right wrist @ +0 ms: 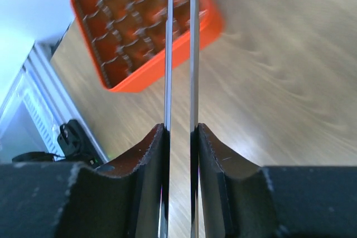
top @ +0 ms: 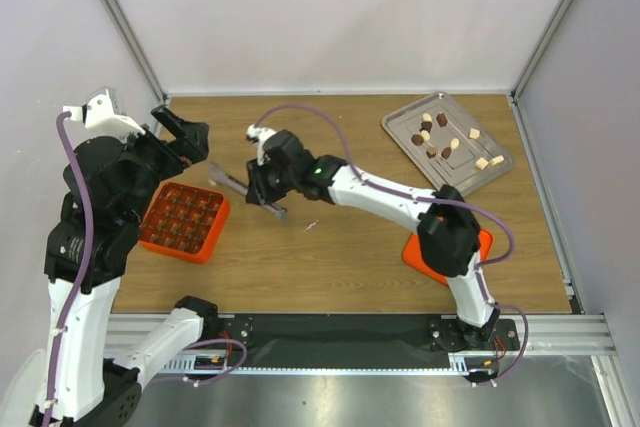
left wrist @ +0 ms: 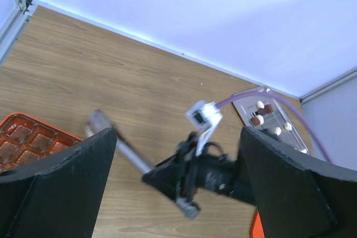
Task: Pack the chocolate
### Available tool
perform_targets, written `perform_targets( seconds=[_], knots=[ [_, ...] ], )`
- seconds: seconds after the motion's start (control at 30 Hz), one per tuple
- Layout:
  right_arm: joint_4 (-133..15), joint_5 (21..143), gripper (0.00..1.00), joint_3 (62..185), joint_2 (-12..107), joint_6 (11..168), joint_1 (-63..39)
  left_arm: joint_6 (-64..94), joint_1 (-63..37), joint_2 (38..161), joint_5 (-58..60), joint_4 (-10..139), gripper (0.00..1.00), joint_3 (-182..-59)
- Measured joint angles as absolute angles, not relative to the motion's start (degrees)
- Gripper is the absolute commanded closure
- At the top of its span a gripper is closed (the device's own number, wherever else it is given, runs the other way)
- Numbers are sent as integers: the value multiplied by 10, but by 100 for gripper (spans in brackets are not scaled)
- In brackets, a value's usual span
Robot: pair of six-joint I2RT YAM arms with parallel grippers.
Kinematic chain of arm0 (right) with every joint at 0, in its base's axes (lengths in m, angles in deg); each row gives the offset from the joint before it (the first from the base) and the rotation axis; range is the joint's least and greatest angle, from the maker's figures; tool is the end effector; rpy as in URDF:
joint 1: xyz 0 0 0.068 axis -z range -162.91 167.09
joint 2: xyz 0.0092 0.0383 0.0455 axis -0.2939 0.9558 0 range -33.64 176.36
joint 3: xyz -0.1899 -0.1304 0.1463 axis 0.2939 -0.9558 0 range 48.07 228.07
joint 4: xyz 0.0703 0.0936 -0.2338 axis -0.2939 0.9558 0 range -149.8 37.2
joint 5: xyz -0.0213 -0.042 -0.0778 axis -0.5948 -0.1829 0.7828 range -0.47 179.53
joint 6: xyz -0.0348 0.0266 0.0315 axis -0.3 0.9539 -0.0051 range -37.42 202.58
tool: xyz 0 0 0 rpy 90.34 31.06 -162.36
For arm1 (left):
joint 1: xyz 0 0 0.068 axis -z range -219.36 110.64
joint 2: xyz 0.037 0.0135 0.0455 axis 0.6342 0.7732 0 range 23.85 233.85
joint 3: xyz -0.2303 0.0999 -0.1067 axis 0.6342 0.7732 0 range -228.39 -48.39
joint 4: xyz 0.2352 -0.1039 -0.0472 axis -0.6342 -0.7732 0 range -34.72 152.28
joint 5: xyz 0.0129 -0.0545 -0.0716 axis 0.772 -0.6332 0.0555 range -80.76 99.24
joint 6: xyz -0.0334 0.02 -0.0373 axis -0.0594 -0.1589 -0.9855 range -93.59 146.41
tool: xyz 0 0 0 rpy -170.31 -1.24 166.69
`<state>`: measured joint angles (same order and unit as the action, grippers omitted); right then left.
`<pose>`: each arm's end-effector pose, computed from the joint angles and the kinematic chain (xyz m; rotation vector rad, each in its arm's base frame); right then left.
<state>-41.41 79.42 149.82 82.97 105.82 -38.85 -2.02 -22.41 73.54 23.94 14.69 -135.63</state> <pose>0.2647 0.4027 0.2850 -0.7559 2.1845 0.9522 0.1114 -0.0246 0.4927 -0.3620 1.7158 -0.3565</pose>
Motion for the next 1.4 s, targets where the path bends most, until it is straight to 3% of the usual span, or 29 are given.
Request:
perform_targets(
  seconds=[0.67, 1.13, 1.4],
  knots=[
    [-411, 806, 78, 1510, 887, 1031, -427, -15, -224, 739, 254, 150, 0, -1343],
    [-404, 824, 59, 1508, 887, 1019, -431, -16, -224, 737, 249, 159, 0, -1342],
    [-402, 834, 59, 1510, 886, 1018, -433, -16, -224, 737, 236, 158, 0, -1342]
  ],
)
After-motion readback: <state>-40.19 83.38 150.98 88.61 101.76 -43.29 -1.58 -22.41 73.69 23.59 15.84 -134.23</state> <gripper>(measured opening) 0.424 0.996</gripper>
